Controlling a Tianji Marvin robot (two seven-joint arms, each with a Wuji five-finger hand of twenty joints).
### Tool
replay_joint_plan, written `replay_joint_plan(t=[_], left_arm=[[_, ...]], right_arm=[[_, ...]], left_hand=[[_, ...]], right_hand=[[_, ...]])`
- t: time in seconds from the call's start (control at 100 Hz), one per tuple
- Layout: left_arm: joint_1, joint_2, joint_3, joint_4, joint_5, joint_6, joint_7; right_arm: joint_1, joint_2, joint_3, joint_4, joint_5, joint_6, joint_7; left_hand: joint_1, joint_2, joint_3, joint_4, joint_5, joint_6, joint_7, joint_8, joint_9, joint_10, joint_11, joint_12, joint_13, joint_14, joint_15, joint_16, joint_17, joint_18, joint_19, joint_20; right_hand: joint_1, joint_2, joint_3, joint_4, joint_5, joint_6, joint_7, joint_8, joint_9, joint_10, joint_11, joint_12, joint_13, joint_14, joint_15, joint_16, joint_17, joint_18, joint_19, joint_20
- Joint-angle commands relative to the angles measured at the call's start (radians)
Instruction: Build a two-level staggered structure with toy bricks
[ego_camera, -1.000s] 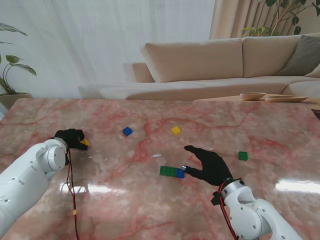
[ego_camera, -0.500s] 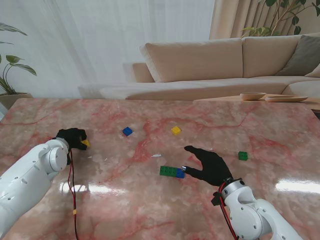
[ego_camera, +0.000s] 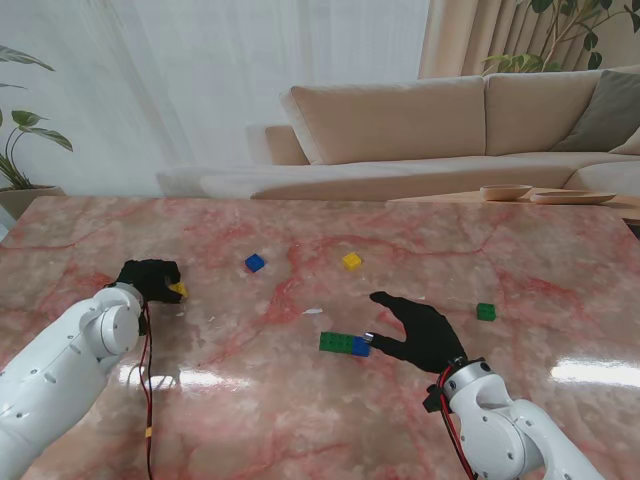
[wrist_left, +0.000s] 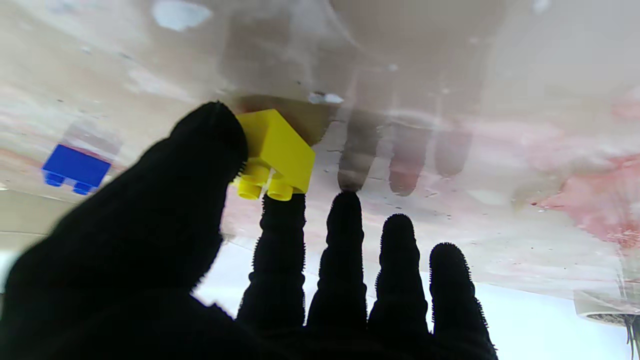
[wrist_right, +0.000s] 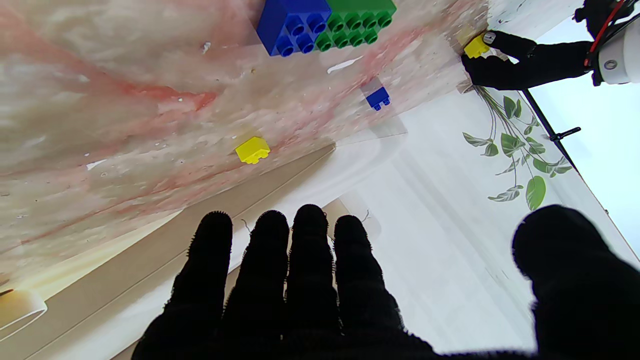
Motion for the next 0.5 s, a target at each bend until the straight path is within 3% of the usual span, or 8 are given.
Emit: replay_joint_plan(t=[0.0, 0.24, 0.49], left_arm=[[0.041, -0.006, -0.003, -0.029, 0.013, -0.001, -0.004], [0.125, -0.007, -0.038, -0.182, 0.042, -0.034, -0.007], [0.165, -0.02, 0.002, -0.255, 0.011, -0.05, 0.022]], right_arm=[[-0.012, -0.002, 0.002, -0.001, 0.002, 0.004, 0.011], [-0.015, -0.002, 0.004, -0.001, 0.003, 0.003, 0.01], [-0.025, -0.004, 0.01, -0.004, 0.002, -0.001, -0.001]], left_hand=[[0.075, 0.047, 0.038, -0.005, 0.115, -0.099, 0.127, 0.017, 0.082, -0.029, 0.08, 0.031, 0.035, 0.018, 0.021, 0.011, 0.0, 0.017, 0.032, -0.01], [0.05, 0.029, 0.06, -0.003, 0.151, -0.124, 0.107, 0.006, 0.12, -0.035, 0.063, 0.027, 0.047, 0.02, 0.015, 0.007, -0.002, 0.022, 0.077, -0.01], [0.042, 0.017, 0.07, -0.007, 0.164, -0.13, 0.095, 0.009, 0.118, -0.033, 0.046, 0.024, 0.045, 0.022, 0.005, 0.005, -0.005, 0.026, 0.078, -0.025]], right_hand=[[0.004, -0.006, 0.011, 0.021, 0.009, -0.017, 0.009, -0.009, 0.007, -0.016, 0.003, 0.018, 0.01, -0.001, 0.002, -0.003, -0.005, -0.013, 0.01, -0.017], [0.008, -0.007, 0.014, 0.021, 0.01, -0.016, 0.011, -0.01, 0.006, -0.015, 0.004, 0.018, 0.012, -0.001, 0.003, -0.003, -0.005, -0.012, 0.01, -0.017], [0.01, -0.012, 0.018, 0.021, 0.009, -0.016, 0.012, -0.01, 0.005, -0.016, 0.003, 0.018, 0.01, -0.002, 0.001, -0.003, -0.006, -0.013, 0.01, -0.018]])
